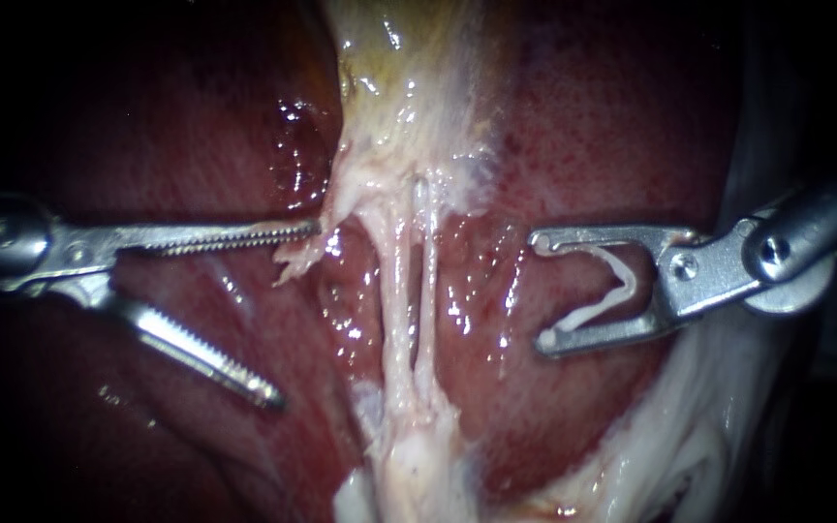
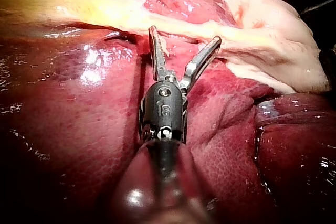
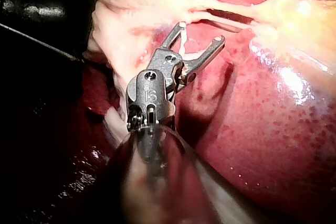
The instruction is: Grabbing gallbladder
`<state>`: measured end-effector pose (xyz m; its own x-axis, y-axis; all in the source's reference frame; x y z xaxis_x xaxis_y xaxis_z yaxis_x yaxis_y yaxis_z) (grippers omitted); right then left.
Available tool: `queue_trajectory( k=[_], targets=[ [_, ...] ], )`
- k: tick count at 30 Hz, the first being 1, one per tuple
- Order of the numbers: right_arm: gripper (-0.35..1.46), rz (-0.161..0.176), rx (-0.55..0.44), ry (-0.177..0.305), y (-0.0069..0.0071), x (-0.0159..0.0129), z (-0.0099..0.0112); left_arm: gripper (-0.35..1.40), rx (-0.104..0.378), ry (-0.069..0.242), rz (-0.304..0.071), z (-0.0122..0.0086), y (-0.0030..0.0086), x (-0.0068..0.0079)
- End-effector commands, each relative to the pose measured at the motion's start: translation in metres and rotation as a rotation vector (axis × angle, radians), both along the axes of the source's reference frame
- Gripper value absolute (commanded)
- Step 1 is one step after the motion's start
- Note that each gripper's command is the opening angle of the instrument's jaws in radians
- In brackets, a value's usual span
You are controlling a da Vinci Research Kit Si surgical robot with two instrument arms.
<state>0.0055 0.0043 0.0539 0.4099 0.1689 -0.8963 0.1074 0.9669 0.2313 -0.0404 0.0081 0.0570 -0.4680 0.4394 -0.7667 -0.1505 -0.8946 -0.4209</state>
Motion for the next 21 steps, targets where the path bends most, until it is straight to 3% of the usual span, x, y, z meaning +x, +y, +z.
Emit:
queue_trajectory(
  k=[1, 5, 9, 16, 21],
  targets=[
    [0.50, 0.000, 0.000, 0.000, 0.0000, 0.0000, 0.0000, 1.23, 0.002, -0.001, 0.001, 0.0000, 0.0000, 0.0000],
    [0.50, 0.000, 0.000, 0.000, 0.0000, 0.0000, 0.0000, 1.23, 0.001, 0.002, -0.003, -0.0001, 0.0007, 0.0002],
    [0.50, 0.000, 0.000, 0.000, 0.0000, 0.0000, 0.0000, 1.23, -0.008, 0.017, -0.026, 0.0002, 0.0024, 0.0007],
    [0.50, 0.000, 0.000, 0.000, 0.0000, 0.0000, 0.0000, 1.19, -0.007, 0.027, -0.043, 0.0031, 0.0048, 0.0002],
    [0.50, 0.000, 0.000, 0.000, 0.0000, 0.0000, 0.0000, 1.06, -0.003, 0.027, -0.046, 0.0053, 0.0065, 0.0002]
  ],
)
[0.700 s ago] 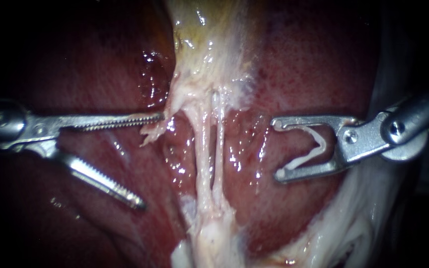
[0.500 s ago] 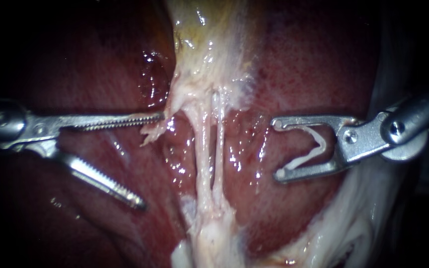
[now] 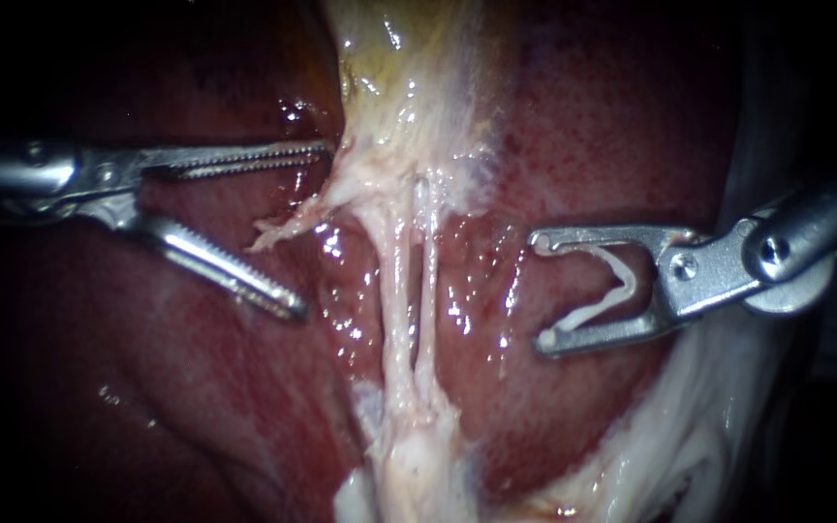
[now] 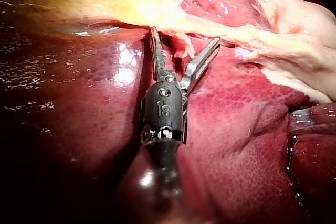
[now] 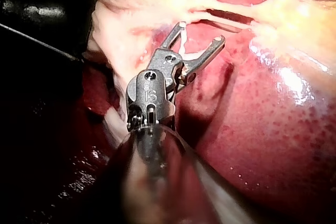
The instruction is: Grabbing gallbladder
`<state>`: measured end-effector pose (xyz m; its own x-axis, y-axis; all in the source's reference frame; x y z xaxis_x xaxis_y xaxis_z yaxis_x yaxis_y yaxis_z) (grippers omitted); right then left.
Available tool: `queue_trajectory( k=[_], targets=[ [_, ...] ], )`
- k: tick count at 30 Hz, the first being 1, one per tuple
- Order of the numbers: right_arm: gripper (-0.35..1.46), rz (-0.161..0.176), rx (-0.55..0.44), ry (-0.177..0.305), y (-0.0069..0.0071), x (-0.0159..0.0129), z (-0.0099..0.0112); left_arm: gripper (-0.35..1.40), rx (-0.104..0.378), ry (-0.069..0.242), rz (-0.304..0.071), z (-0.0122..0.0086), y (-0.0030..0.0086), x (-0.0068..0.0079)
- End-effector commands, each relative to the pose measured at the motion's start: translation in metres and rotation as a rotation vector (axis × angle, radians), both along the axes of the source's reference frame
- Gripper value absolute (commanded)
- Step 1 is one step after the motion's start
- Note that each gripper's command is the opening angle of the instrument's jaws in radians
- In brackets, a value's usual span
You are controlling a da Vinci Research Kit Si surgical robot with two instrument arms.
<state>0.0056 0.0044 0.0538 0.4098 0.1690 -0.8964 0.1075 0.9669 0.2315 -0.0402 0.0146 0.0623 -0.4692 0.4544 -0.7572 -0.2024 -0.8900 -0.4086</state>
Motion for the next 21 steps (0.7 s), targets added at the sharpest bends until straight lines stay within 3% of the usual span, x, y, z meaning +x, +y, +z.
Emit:
queue_trajectory(
  k=[1, 7, 10, 12, 13, 19, 21],
  targets=[
    [0.50, 0.000, 0.000, 0.000, 0.0000, 0.0000, 0.0000, 0.99, 0.010, -0.002, -0.002, 0.0003, 0.0002, 0.0002],
    [0.50, 0.000, 0.000, 0.000, 0.0000, 0.0000, 0.0000, 0.66, 0.059, 0.011, -0.009, 0.0014, 0.0008, 0.0019],
    [0.50, 0.000, 0.000, 0.000, 0.0000, 0.0000, 0.0000, 0.17, 0.110, 0.041, -0.034, 0.0014, 0.0008, 0.0026],
    [0.50, 0.000, 0.000, 0.000, 0.0000, 0.0000, 0.0000, -0.25, 0.131, 0.050, -0.057, 0.0010, 0.0008, 0.0028],
    [0.50, 0.000, 0.000, 0.000, 0.0000, 0.0000, 0.0000, -0.35, 0.135, 0.052, -0.064, 0.0007, 0.0008, 0.0029],
    [0.50, 0.000, 0.000, 0.000, 0.0000, 0.0000, 0.0000, -0.35, 0.157, 0.079, -0.134, -0.0021, 0.0011, 0.0027],
    [0.50, 0.000, 0.000, 0.000, 0.0000, 0.0000, 0.0000, -0.35, 0.160, 0.081, -0.139, -0.0029, 0.0012, 0.0028]
  ],
)
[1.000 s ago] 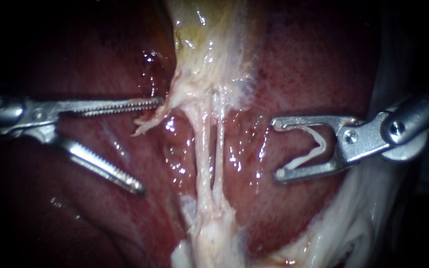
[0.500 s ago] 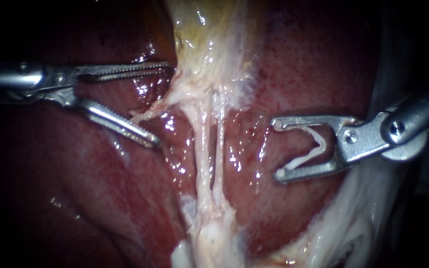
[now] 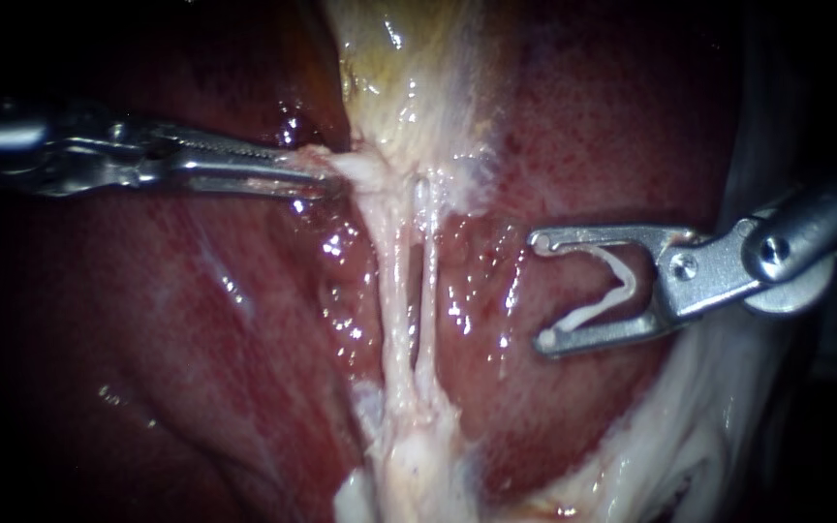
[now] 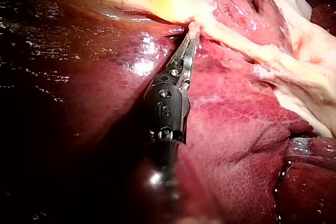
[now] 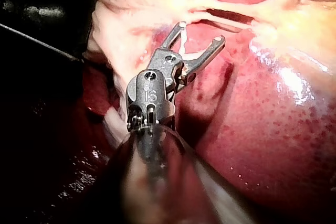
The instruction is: Grabbing gallbladder
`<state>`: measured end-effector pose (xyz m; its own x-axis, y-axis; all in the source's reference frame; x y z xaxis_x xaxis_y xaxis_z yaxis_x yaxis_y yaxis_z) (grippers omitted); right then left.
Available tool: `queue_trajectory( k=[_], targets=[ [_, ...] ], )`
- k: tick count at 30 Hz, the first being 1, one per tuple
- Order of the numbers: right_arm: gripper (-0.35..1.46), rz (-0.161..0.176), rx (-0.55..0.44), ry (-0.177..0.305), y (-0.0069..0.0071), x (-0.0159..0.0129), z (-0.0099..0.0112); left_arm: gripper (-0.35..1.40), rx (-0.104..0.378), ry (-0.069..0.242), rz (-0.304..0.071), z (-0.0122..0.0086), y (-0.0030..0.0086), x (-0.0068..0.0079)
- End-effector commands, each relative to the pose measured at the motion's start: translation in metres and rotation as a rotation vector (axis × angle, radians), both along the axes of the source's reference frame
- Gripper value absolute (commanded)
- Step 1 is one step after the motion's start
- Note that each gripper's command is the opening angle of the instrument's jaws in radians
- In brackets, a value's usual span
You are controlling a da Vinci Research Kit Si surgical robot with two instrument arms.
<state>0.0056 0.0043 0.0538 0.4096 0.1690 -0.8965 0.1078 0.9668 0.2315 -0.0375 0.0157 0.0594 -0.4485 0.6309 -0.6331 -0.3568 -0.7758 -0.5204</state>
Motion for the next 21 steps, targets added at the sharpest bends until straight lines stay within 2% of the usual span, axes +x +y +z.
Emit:
queue_trajectory(
  k=[1, 5, 11, 15, 21],
  targets=[
    [0.50, 0.000, 0.000, 0.000, 0.0000, 0.0000, 0.0000, -0.35, 0.002, 0.001, 0.000, -0.0003, 0.0000, 0.0001],
    [0.50, 0.000, 0.000, 0.000, 0.0000, -0.0001, 0.0000, -0.35, 0.009, 0.007, -0.008, -0.0023, 0.0009, 0.0011],
    [0.50, -0.001, 0.000, 0.000, 0.0000, -0.0001, 0.0000, -0.35, 0.016, -0.002, -0.057, -0.0054, 0.0035, 0.0038],
    [0.50, 0.000, 0.000, 0.000, 0.0000, -0.0001, 0.0000, -0.35, 0.018, 0.011, -0.078, -0.0056, 0.0037, 0.0048],
    [0.50, 0.000, 0.000, 0.000, 0.0000, -0.0001, 0.0000, -0.35, 0.021, 0.018, -0.090, -0.0056, 0.0036, 0.0049]
  ],
)
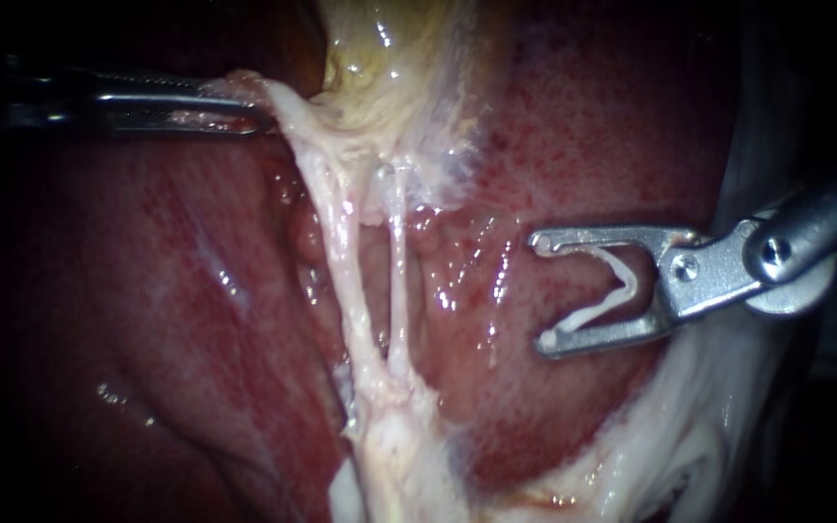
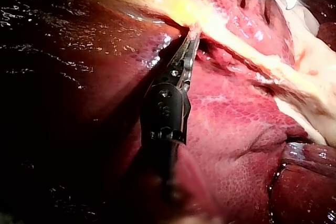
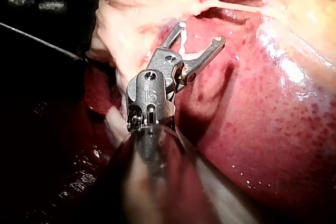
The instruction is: Grabbing gallbladder
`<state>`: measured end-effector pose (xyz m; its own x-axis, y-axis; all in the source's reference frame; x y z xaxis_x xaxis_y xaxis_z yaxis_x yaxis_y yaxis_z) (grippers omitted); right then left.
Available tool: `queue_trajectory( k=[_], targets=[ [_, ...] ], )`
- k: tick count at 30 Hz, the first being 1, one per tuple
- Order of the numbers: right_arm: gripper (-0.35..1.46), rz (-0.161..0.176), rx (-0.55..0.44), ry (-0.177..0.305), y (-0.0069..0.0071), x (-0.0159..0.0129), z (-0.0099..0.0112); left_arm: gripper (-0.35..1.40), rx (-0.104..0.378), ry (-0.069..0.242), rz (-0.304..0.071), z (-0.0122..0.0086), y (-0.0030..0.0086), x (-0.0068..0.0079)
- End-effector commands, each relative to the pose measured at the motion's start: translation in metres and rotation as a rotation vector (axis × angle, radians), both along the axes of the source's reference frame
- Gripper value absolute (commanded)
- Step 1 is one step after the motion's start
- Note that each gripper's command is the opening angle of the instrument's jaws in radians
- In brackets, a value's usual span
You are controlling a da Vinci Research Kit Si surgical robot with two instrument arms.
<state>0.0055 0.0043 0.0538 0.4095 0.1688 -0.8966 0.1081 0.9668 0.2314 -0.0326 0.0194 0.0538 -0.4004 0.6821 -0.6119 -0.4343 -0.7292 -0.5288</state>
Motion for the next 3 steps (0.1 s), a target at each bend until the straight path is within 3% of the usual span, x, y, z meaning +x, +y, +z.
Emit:
queue_trajectory(
  k=[1, 3],
  targets=[
    [0.50, 0.000, 0.000, 0.000, 0.0000, 0.0000, 0.0000, -0.35, 0.000, 0.000, 0.000, 0.0000, 0.0000, 0.0000],
    [0.50, 0.000, 0.000, 0.000, 0.0000, 0.0000, 0.0000, -0.35, 0.000, 0.001, -0.001, 0.0000, 0.0000, -0.0001]
  ],
)
